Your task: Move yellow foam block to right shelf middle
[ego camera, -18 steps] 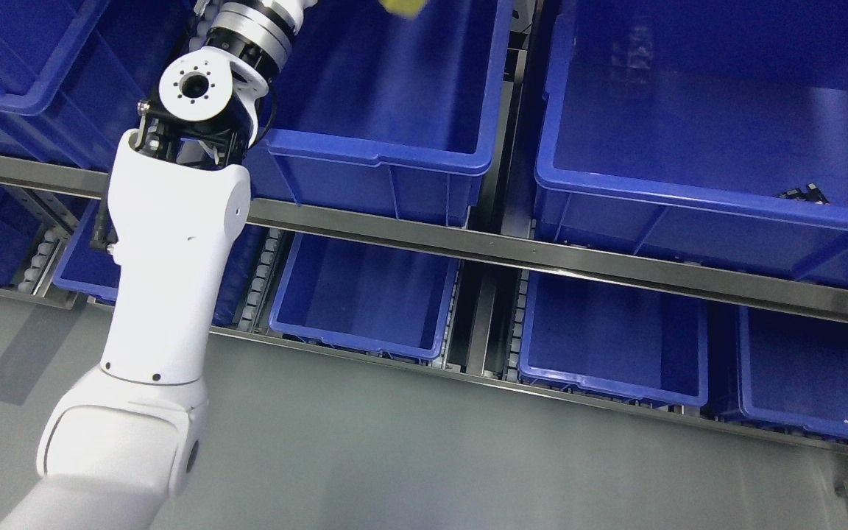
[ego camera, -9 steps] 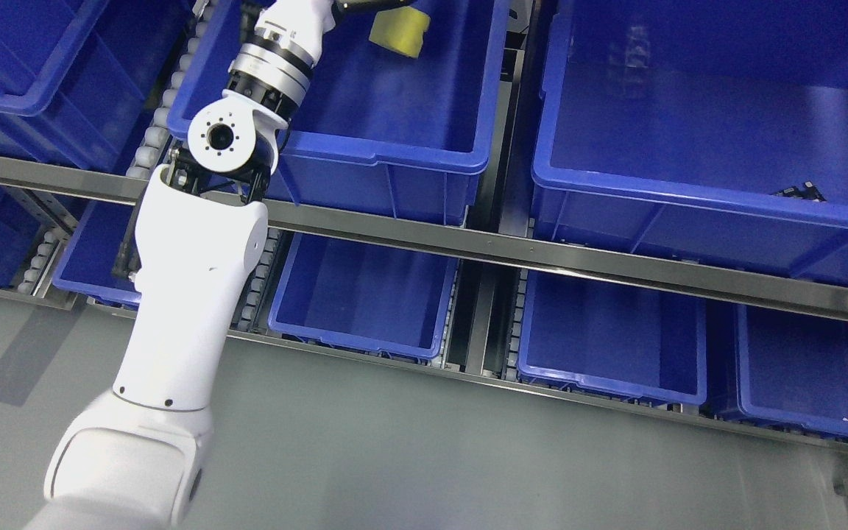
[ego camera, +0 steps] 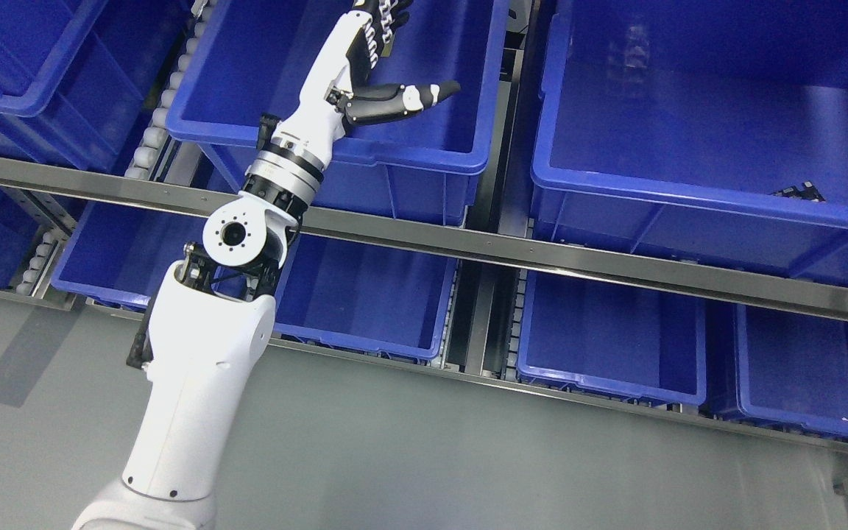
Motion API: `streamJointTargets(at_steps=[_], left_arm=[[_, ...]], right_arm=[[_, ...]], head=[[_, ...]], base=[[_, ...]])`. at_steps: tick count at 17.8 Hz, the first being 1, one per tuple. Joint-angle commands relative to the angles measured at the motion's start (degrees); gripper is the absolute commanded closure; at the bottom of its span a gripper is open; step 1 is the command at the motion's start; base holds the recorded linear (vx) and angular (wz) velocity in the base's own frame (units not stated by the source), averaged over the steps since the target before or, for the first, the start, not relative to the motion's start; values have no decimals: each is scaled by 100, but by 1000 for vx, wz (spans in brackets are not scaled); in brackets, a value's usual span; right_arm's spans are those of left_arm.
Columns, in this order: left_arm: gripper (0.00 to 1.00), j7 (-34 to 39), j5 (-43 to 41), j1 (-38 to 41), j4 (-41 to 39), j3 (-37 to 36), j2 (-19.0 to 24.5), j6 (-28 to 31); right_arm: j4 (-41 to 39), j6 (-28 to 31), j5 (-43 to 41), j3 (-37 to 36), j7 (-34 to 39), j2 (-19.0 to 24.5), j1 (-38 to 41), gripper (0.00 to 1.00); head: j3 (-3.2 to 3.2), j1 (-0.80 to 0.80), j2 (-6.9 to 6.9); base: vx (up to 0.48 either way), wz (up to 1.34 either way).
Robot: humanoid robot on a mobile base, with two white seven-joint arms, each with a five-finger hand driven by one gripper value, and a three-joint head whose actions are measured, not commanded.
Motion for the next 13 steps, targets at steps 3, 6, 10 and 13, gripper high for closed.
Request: streamJointTargets(at_steps=[3, 6, 10, 13], left_arm=[[0, -33, -3, 379, -895, 411, 100, 42], [0, -33, -3, 379, -895, 402, 100, 42], [0, -33, -3, 371, -895, 411, 100, 42], [0, -33, -3, 371, -895, 428, 100, 42]], right_arm=[[-100, 3, 0, 0, -2, -100, -9, 0], [-100, 3, 0, 0, -2, -100, -9, 0], [-100, 3, 0, 0, -2, -100, -9, 0], [-100, 3, 0, 0, -2, -100, -9, 0]], head=[[0, 0, 0], [0, 0, 1], [0, 0, 1], [0, 0, 1]], base=[[0, 0], [0, 0], [0, 0], [0, 0]])
